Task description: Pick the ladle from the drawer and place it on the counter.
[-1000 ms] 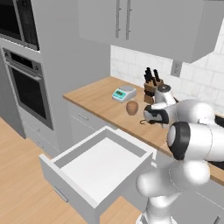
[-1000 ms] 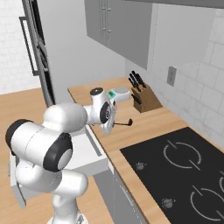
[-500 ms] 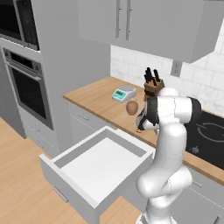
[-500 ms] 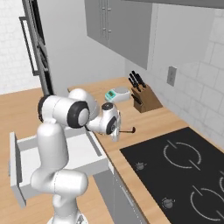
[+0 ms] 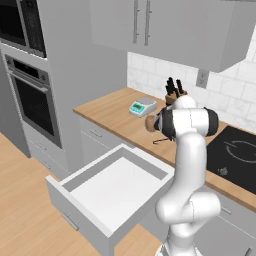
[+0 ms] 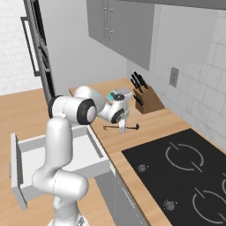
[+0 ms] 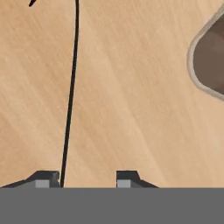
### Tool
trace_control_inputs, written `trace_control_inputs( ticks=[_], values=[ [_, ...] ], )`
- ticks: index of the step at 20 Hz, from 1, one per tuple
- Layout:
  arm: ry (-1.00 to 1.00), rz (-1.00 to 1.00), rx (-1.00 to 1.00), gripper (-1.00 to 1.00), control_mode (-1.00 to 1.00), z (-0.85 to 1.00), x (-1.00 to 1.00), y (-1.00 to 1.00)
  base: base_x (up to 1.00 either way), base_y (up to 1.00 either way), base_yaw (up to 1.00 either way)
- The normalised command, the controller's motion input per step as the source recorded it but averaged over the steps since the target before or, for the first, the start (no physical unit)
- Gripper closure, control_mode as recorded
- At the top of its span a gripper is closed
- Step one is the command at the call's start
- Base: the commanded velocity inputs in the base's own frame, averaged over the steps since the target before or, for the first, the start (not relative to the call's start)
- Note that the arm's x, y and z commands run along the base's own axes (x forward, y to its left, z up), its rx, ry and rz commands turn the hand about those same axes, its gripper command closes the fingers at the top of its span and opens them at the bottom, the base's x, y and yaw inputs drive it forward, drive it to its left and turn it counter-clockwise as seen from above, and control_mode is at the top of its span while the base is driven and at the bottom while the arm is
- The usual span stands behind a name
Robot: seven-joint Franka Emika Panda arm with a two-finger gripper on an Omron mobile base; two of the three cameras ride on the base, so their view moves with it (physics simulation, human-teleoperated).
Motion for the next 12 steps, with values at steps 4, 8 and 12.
trace_control_inputs(
  ticks=[4, 8, 12],
  values=[
    [-0.18, 0.00, 0.00, -1.00, -1.00, -0.05, -0.19, -0.12, 0.00, 0.00, 0.00],
    [-0.24, 0.00, -0.01, -1.00, -1.00, 0.09, -0.68, 0.09, 0.00, 0.00, 0.00],
    [-0.25, 0.00, 0.00, -1.00, -1.00, 0.22, -1.00, -0.01, 0.00, 0.00, 0.00]
  ],
)
